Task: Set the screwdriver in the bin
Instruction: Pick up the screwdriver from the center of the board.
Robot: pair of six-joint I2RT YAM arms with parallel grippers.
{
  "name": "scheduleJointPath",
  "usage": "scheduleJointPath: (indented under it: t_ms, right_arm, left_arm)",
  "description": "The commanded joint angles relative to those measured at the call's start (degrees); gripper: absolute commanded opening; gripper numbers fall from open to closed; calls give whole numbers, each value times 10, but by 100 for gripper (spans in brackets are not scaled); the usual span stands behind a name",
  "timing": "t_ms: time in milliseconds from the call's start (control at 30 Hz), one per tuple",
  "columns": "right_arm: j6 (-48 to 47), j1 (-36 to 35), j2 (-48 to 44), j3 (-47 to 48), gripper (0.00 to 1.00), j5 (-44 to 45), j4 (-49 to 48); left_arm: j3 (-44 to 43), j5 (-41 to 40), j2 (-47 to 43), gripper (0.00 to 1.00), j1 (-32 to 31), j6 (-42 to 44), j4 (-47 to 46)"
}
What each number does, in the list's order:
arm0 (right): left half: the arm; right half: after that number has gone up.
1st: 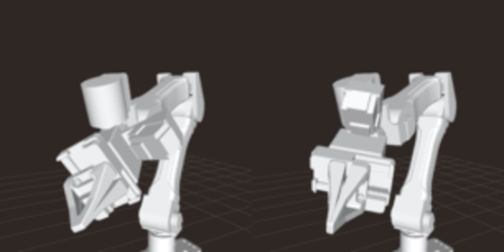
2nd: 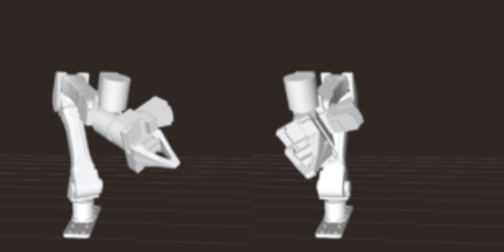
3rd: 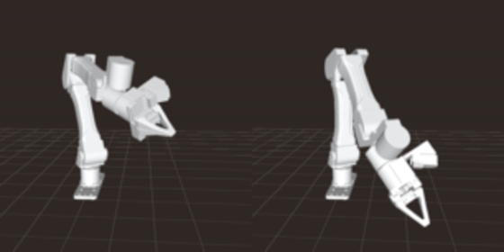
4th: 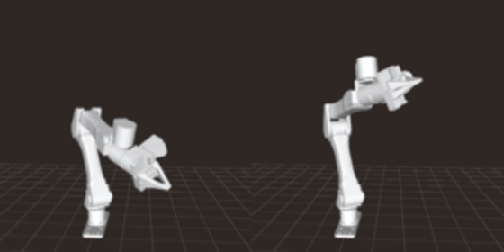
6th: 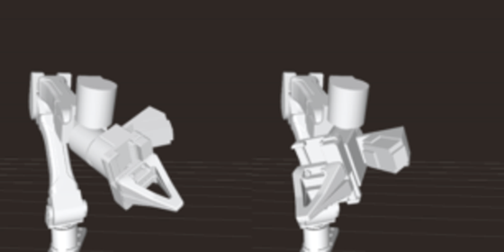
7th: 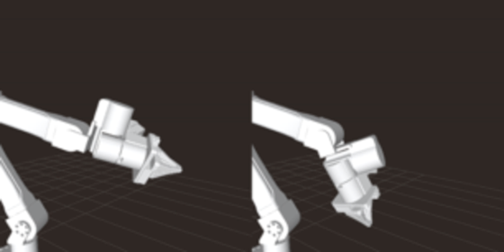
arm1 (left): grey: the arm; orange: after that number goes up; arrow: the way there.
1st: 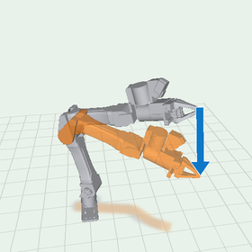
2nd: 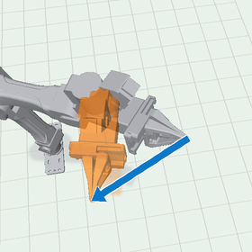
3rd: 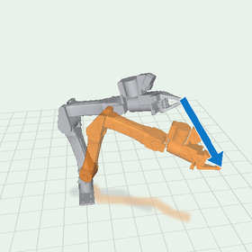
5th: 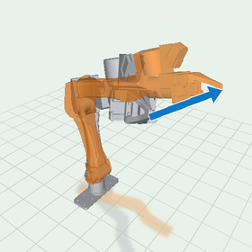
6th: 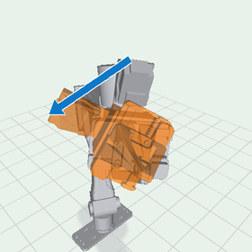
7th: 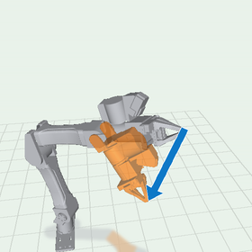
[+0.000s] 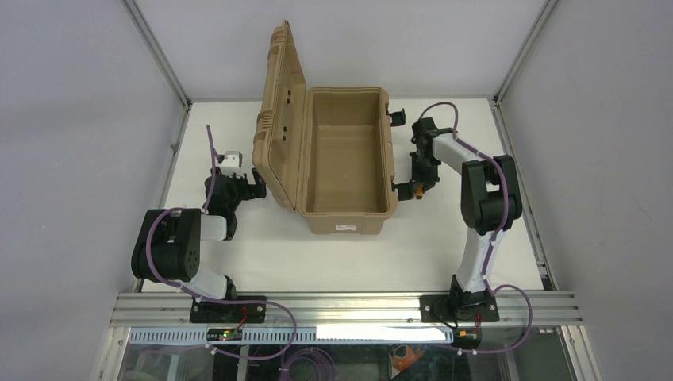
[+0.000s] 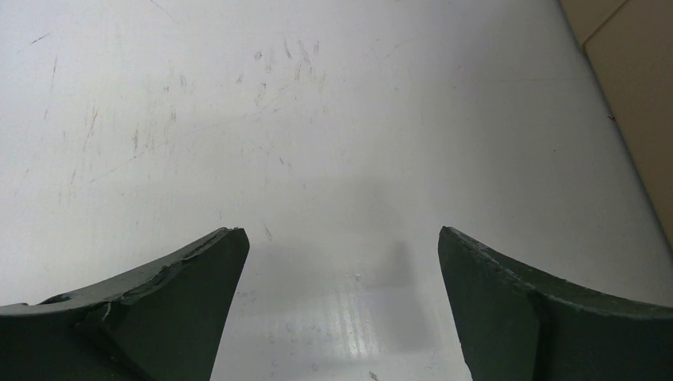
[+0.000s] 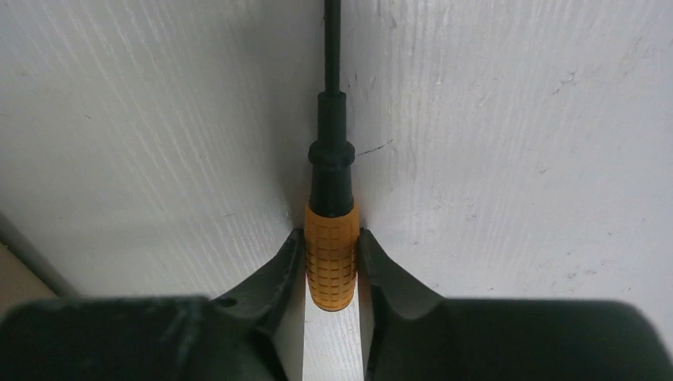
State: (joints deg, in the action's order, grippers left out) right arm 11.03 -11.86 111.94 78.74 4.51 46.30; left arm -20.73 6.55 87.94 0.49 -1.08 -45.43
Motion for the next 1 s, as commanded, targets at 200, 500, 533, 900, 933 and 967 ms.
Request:
scheduleJointPath:
  t_ms: [200,500,533,900,933,967]
  right_arm:
    - [7,3,-17,30,9,31,7]
    - [5,3,-89,99,8,46,77]
    - [6,3,-95,109,8,47,86]
    - [34,4,-154,230,8,21,175]
    - [38,4,-159,243,8,9,179]
    - [40,3,-162,252,8,-5,183]
  left_arm:
    - [1,14,-16,99,4,-7,-31]
    - [1,14,-17,99,4,-7,-31]
    - [1,14,-17,99,4,-7,-31]
    - [1,14,-16,99,4,-7,-31]
    - [1,14,-17,99,4,-7,-31]
    - [1,14,-16,99,5,-7,-31]
